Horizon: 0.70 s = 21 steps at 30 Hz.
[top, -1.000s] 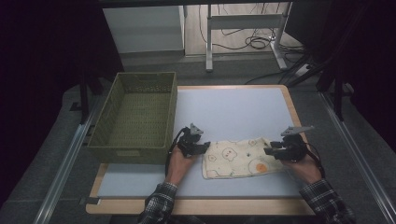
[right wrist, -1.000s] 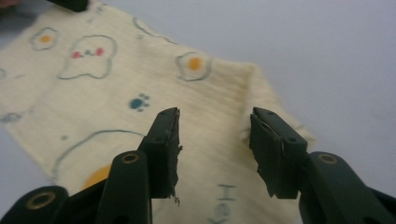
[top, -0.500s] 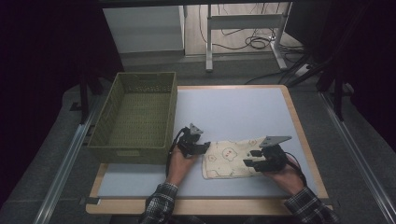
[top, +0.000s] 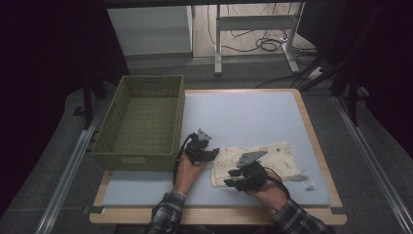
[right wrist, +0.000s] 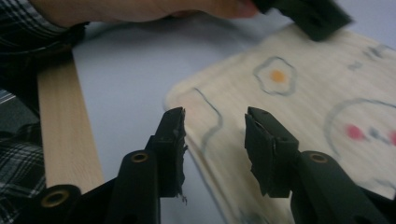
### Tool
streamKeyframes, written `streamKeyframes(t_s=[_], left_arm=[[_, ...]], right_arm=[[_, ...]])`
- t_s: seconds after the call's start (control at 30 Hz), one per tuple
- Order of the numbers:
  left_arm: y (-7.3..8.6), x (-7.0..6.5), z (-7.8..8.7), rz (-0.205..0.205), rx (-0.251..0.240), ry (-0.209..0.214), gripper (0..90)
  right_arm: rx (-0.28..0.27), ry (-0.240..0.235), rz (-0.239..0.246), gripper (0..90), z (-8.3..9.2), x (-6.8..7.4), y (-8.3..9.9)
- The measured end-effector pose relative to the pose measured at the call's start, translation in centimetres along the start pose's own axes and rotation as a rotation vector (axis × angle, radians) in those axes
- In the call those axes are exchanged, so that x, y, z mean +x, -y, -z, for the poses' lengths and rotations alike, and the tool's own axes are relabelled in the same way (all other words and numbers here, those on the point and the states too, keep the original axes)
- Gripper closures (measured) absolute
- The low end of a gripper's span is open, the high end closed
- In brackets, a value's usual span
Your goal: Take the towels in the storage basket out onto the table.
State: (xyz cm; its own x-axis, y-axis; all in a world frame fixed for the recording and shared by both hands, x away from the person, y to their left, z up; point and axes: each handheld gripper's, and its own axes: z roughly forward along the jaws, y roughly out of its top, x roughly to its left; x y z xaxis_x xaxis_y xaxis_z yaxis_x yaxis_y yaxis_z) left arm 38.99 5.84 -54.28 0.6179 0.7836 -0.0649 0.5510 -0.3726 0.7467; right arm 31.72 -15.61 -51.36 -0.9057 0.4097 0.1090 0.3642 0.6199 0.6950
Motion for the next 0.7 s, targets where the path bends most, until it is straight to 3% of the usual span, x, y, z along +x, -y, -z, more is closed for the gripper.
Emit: streamKeyframes(t_s=[0.13,0.27,0.37,0.43,0.5,0.6,0.7], left_arm=[[0.0,0.1,0.0,-0.005,-0.001,0.000,44.2],[0.0,0.0,0.0,-0.003,-0.002,0.000,44.2],[0.0,0.0,0.0,-0.002,-0.005,0.000,44.3],[0.0,0.0,0.0,-0.004,-0.003,-0.001,44.6],[0.0,0.0,0.0,-0.004,-0.006,-0.002,45.9],[0.0,0.0,0.1,0.018,-0.009,0.013,55.4],[0.0,0.1,0.1,0.042,-0.011,0.062,70.7]], right_arm=[[0.009,-0.028,0.021,59.6,-1.5,1.0,-0.9],[0.025,-0.022,0.037,57.6,-2.9,2.0,-1.4],[0.037,0.035,0.054,60.6,-3.7,2.6,-1.5],[0.048,0.099,0.096,71.0,-3.7,3.1,-1.5],[0.051,0.115,0.107,79.2,-3.7,3.3,-1.4],[0.043,0.105,0.079,83.7,-3.6,2.8,-1.3],[0.023,0.069,0.032,84.4,-3.4,2.3,-1.1]])
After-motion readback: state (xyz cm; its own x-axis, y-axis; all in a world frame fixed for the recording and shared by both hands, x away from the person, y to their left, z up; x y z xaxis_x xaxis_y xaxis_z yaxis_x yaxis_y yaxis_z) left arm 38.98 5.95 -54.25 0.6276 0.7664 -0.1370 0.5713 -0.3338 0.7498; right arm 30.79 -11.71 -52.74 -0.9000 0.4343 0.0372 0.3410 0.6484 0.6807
